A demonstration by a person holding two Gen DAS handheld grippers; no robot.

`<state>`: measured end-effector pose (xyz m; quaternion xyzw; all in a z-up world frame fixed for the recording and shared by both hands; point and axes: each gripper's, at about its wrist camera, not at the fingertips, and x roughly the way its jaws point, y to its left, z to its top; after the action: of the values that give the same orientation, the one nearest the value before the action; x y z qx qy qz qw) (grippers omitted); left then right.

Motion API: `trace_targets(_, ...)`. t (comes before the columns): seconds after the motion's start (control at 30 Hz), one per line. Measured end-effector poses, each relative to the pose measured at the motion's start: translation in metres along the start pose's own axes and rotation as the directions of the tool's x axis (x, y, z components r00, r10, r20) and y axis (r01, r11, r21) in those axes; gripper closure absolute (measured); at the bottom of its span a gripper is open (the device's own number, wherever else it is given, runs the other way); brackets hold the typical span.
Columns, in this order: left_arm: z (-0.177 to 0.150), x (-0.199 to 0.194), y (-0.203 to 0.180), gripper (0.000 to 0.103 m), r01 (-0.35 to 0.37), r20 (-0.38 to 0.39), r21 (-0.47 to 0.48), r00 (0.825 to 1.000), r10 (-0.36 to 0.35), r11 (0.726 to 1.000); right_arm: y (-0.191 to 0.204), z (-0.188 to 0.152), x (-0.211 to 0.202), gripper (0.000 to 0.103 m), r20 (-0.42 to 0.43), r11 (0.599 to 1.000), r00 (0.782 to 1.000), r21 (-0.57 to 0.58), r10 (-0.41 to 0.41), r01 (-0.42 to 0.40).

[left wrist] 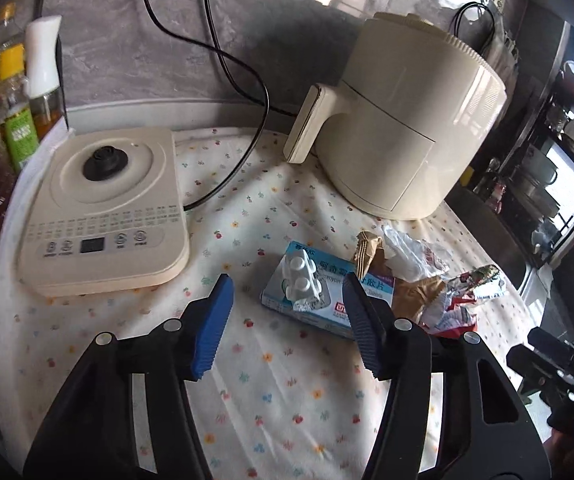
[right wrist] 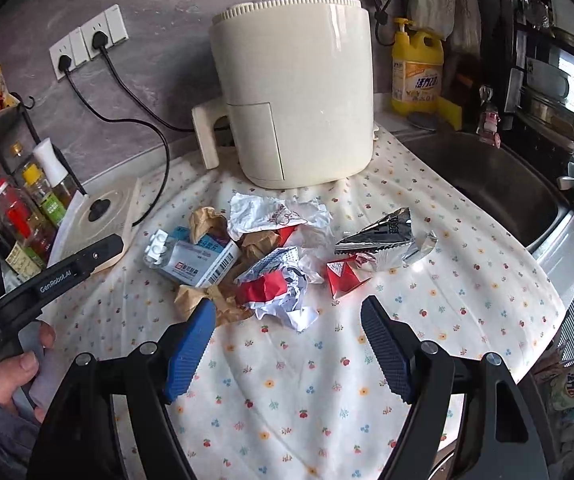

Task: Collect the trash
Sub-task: 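Grasp the white tablet blister pack with the left tool while the right tool grasps crumpled red-white paper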

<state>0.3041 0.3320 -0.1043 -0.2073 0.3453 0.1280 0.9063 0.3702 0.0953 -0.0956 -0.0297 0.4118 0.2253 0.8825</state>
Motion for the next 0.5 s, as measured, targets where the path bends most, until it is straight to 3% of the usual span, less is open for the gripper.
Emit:
trace_targets(0.2,0.001,0.037,-0.009,0.051,0.010,-0.052,0.018,0.999,-0.009,1.000,-0.002,0.005,0.015,0.030,-0.002,0.999,1.000,0.025,-0.027,0.027)
trace_targets(0.33,-0.002,0.058,-0.009,0.072,0.012,-0.096,0.008,0.995,-0.011,1.000,-0.003,0.007,0.027,0.030,-0.024,0.999,0.999,0.032,-0.036,0.036)
trace_targets(0.4,-0.003,0.056,-0.011,0.079,-0.010,-0.074,0.017,0.997,0.012,1.000,-0.002,0.009,0.035,0.030,-0.031,0.999,0.999,0.029,-0.036,0.037)
trace_targets(0.5,-0.006,0.053,-0.011,0.079,-0.013,-0.061,0.010,0.998,0.013,1.000,0.000,0.011,0.052,0.030,-0.052,0.999,0.998,0.035,-0.029,0.030)
